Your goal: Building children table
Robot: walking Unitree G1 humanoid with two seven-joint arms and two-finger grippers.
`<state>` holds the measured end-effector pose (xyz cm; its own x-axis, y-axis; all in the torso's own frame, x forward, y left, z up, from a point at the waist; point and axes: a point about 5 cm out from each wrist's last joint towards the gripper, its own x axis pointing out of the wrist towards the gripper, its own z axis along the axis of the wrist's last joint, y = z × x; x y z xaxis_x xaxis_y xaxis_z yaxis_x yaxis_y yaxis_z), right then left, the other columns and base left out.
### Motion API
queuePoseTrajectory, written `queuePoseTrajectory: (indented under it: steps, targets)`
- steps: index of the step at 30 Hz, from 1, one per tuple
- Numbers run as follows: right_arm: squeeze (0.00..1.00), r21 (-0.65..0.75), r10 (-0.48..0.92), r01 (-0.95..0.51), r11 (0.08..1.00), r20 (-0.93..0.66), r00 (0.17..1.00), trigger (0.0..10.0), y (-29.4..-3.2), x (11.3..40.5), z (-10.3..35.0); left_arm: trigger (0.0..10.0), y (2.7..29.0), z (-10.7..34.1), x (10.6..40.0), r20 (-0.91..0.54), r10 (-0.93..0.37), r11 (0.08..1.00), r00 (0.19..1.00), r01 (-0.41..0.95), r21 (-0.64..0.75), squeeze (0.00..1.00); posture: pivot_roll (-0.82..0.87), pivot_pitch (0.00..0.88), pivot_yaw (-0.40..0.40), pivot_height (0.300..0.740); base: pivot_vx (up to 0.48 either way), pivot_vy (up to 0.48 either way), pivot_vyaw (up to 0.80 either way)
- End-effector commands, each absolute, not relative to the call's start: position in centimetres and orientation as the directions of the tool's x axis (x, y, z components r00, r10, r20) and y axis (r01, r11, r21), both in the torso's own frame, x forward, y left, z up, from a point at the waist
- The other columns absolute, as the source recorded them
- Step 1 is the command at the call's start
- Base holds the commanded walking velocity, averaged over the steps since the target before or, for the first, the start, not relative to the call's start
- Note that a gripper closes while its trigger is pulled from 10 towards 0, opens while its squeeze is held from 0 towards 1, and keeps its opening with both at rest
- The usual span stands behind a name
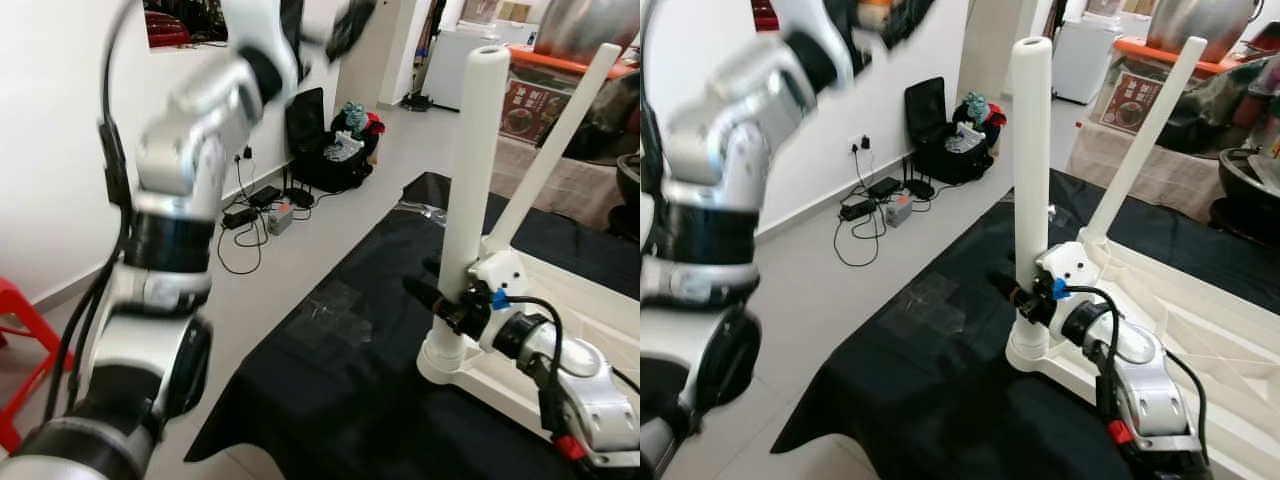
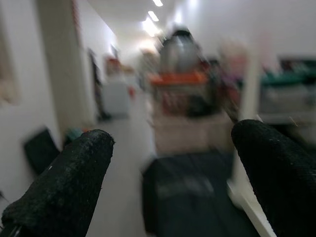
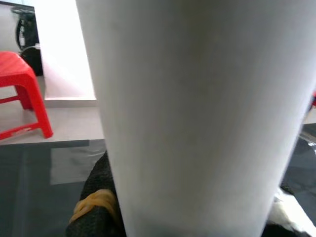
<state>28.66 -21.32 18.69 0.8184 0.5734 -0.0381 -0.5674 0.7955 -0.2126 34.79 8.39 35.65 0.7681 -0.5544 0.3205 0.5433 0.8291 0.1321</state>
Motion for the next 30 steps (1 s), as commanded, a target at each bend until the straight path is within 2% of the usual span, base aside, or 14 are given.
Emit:
queuePoseTrajectory:
  steps: [1, 7, 11, 15, 21, 30]
  targets:
    - [0.00, -0.104, 0.658, -0.668, 0.737, -0.114, 0.744, 10.0, -20.7, 27.7, 16.9, 10.0, 8.6, 31.6, 33.1, 0.210, -0.643, 0.765, 0.736, 0.628, 0.143, 0.00, 0.10, 0.000, -0.090, 0.740, 0.000, 0.000, 0.00]
    - [0.00, -0.056, 0.750, -0.758, 0.649, -0.116, 0.651, 10.0, -20.0, 27.3, 17.3, 10.0, 10.0, 28.4, 32.0, 0.134, -0.666, 0.745, 0.733, 0.662, 0.082, 0.00, 0.12, 0.000, -0.102, 0.740, 0.000, 0.000, 0.00]
    - [0.00, 0.000, 0.832, -0.839, 0.545, -0.125, 0.540, 10.0, -19.3, 27.3, 17.8, 10.0, 11.1, 25.6, 31.5, 0.066, -0.664, 0.747, 0.745, 0.665, -0.001, 0.00, 0.13, 0.000, -0.122, 0.740, 0.000, 0.000, 0.00]
    - [0.00, 0.027, 0.854, -0.857, 0.514, -0.107, 0.509, 10.0, -18.8, 27.5, 18.2, 10.0, 11.5, 24.6, 31.3, 0.036, -0.652, 0.757, 0.758, 0.653, -0.024, 0.00, 0.14, 0.000, -0.126, 0.740, 0.000, 0.000, 0.00]
    - [0.00, 0.118, 0.854, -0.851, 0.512, 0.030, 0.519, 10.0, -16.9, 26.7, 19.1, 10.0, 13.6, 22.5, 30.8, -0.038, -0.580, 0.814, 0.814, 0.577, -0.065, 0.00, 0.13, 0.000, -0.117, 0.740, 0.000, 0.000, 0.00]
    - [0.00, 0.044, 0.771, -0.776, 0.630, 0.085, 0.631, 10.0, -16.9, 26.3, 18.1, 10.0, 15.1, 20.1, 30.6, -0.115, -0.517, 0.856, 0.848, 0.514, -0.058, 0.00, 0.11, 0.000, -0.096, 0.740, 0.000, 0.000, 0.00]
